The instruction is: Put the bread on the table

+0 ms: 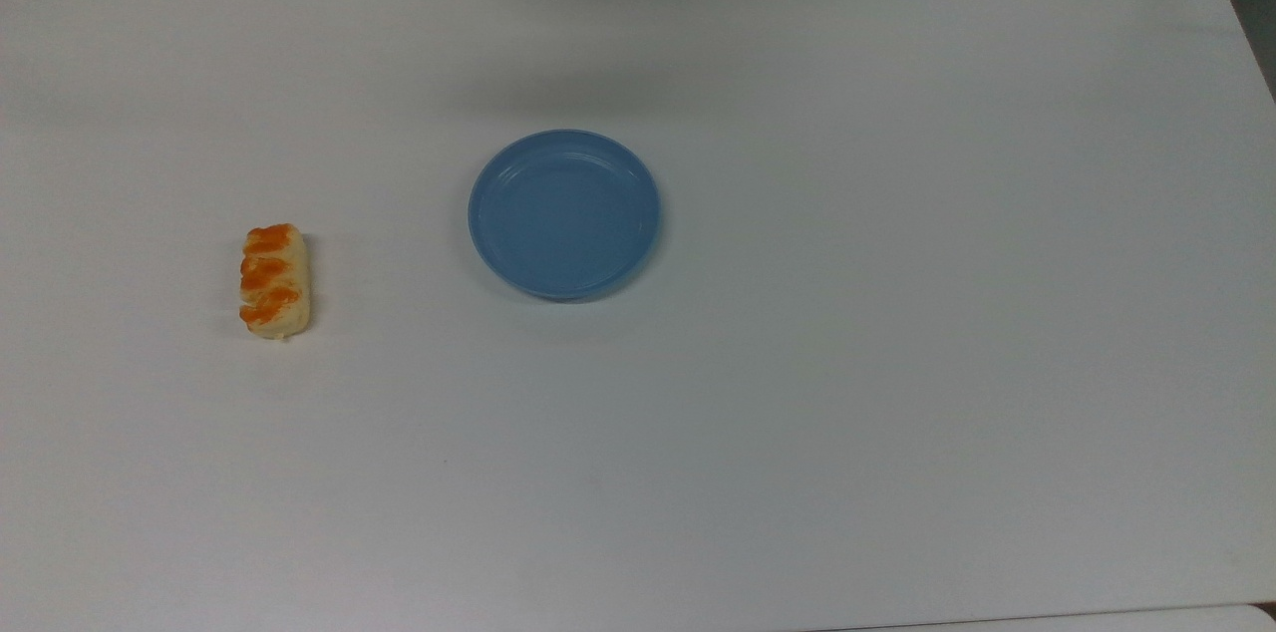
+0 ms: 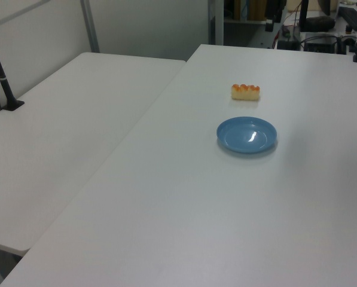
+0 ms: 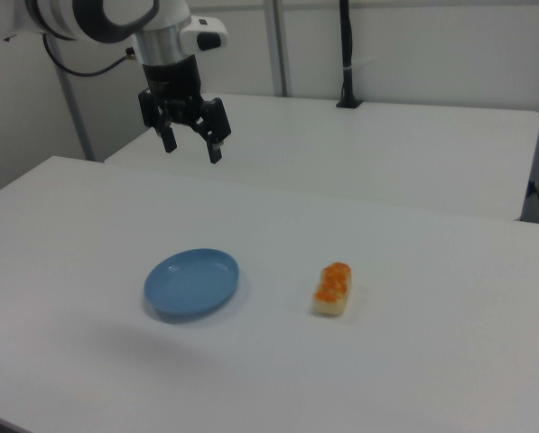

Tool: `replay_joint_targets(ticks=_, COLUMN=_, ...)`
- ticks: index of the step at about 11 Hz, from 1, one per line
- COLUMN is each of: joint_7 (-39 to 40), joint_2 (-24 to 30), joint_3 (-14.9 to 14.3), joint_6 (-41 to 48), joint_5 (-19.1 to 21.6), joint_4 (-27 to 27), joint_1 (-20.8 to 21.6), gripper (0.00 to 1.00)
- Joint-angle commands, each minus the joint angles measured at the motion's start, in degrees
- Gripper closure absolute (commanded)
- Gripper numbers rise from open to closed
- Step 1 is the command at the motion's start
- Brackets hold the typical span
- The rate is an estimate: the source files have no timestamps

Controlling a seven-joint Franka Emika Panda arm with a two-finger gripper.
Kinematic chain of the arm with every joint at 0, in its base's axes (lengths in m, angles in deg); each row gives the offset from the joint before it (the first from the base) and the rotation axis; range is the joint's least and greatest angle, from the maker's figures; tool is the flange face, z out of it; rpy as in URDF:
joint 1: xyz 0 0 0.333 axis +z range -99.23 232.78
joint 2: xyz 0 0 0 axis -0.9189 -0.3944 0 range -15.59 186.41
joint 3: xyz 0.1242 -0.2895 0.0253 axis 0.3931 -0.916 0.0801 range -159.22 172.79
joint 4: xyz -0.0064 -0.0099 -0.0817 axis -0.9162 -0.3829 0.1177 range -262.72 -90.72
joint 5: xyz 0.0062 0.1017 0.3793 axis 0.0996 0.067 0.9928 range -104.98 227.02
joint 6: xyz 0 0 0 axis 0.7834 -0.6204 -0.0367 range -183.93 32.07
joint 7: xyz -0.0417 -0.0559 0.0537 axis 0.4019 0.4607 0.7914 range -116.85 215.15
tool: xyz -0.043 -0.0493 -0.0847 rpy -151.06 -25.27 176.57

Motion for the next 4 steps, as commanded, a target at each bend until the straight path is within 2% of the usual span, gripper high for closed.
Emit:
replay_joint_targets(ticks=1, joint_7=-0.4, joint_2=2.0, joint_3=0.0, joint_6=0.7, joint_5=1.1, joint_4=-1.4, joint_1=-0.4, gripper=0.00)
replay_joint_targets(ticks=4, joint_7=0.1, joint_2=1.9, joint_3=0.0, joint_6=0.7, joint_5=1.1, joint_4=-1.4, joint_1=-0.6, gripper=0.00)
